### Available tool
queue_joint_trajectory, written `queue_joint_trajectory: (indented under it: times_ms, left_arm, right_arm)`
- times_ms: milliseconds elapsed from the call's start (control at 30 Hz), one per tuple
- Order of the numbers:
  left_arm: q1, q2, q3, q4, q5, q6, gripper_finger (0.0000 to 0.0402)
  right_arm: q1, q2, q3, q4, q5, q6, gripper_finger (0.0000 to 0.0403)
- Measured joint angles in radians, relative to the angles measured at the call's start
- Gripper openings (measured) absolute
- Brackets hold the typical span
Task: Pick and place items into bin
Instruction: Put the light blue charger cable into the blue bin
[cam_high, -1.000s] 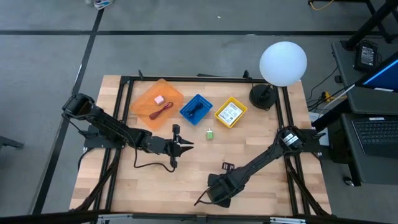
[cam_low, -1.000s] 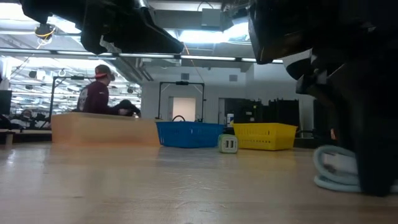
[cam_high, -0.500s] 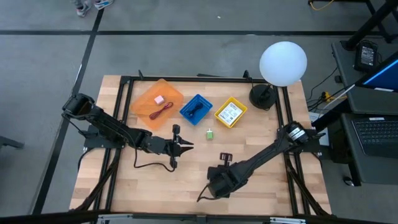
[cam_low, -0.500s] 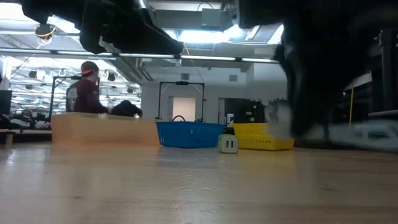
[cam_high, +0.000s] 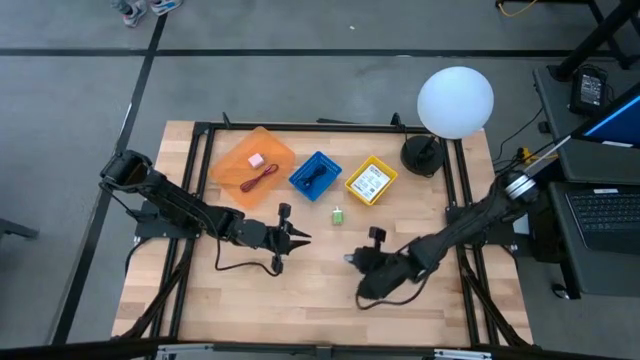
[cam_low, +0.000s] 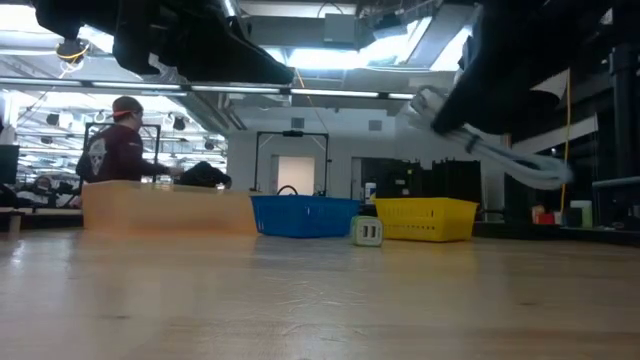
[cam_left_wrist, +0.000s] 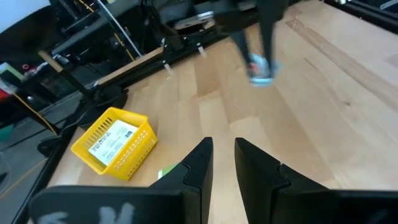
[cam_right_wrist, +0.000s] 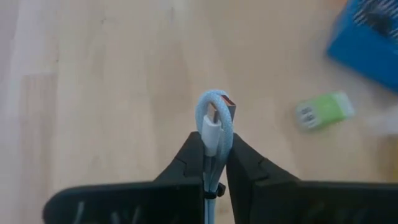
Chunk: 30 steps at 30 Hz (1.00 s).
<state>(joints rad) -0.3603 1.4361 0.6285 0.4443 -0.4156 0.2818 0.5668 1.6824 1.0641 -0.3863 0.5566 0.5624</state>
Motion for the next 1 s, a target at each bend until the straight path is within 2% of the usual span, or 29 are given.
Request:
queue_joint_trajectory:
  times_ms: [267,467,567,700,833,1000]
  left_arm:
    - [0.0,0.0,0.0,0.007,0.019,-0.011,0.0061]
    - [0.0,0.0,0.001,0.017,0.023,-0.079,0.0069]
    - [0.0,0.0,0.001,0.026,0.027,-0.133,0.0083]
    - [0.001,0.002,0.0,0.076,0.028,-0.21,0.0114]
    - [0.016,0.03,0.001,0.192,0.037,-0.245,0.0149]
    - [0.041,0.081,0.001,0.29,0.102,-0.272,0.0189]
  right_arm:
    - [-0.006,-0.202,-0.254,0.362,0.156,-0.22,0.0019]
    - [-0.018,-0.325,-0.38,0.701,0.171,-0.445,0.0019]
    - [-0.021,-0.347,-0.414,0.851,0.164,-0.559,0.0019]
    - [-0.031,-0.349,-0.431,0.964,0.106,-0.684,0.0019]
    - [-0.064,-0.348,-0.431,1.017,0.035,-0.725,0.0019]
    - [-0.111,-0.343,-0.431,1.047,-0.05,-0.734,0.0019]
